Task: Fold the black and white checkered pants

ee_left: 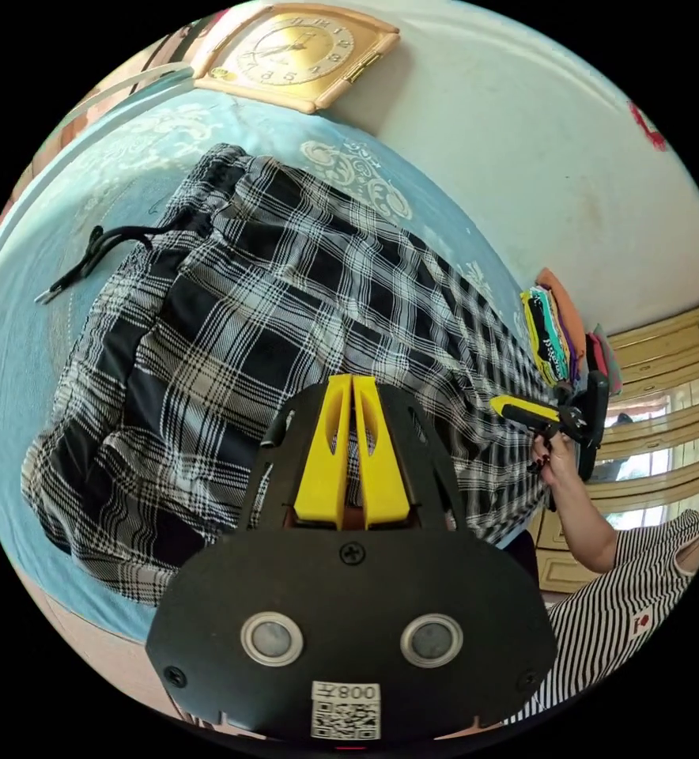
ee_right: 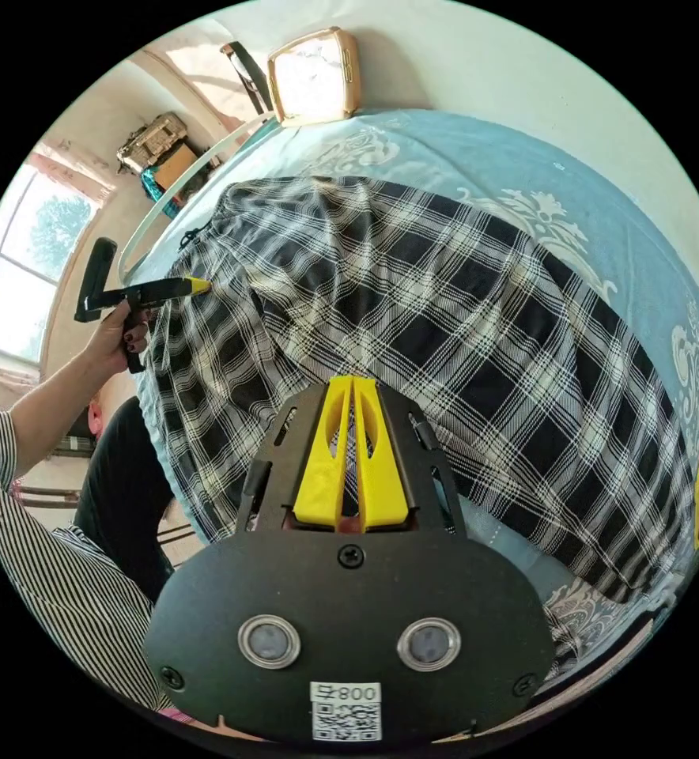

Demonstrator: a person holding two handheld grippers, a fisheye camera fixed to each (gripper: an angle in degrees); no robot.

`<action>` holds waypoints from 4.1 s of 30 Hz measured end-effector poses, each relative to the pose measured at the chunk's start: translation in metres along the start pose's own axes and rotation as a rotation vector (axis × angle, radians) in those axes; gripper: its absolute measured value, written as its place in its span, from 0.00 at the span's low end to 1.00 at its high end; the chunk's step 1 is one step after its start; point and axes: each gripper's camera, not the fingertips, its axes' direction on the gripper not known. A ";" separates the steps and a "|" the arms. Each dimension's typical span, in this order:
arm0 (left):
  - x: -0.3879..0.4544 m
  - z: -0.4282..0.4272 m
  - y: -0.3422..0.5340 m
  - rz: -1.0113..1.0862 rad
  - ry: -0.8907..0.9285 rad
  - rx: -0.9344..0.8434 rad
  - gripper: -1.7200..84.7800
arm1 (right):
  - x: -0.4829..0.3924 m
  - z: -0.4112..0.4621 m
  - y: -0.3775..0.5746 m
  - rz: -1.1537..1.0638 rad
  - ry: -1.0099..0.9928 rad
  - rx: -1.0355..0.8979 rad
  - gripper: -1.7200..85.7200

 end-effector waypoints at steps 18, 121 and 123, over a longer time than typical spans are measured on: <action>-0.180 -0.110 0.153 -0.350 0.116 0.240 0.13 | -0.103 0.182 -0.294 -0.425 0.026 -0.053 0.12; -0.180 -0.271 0.107 -0.261 0.115 0.141 0.07 | 0.097 0.177 -0.002 0.185 -0.199 -0.015 0.02; -0.171 -0.273 0.098 -0.263 0.121 0.153 0.07 | 0.099 0.167 -0.001 0.199 -0.175 -0.005 0.03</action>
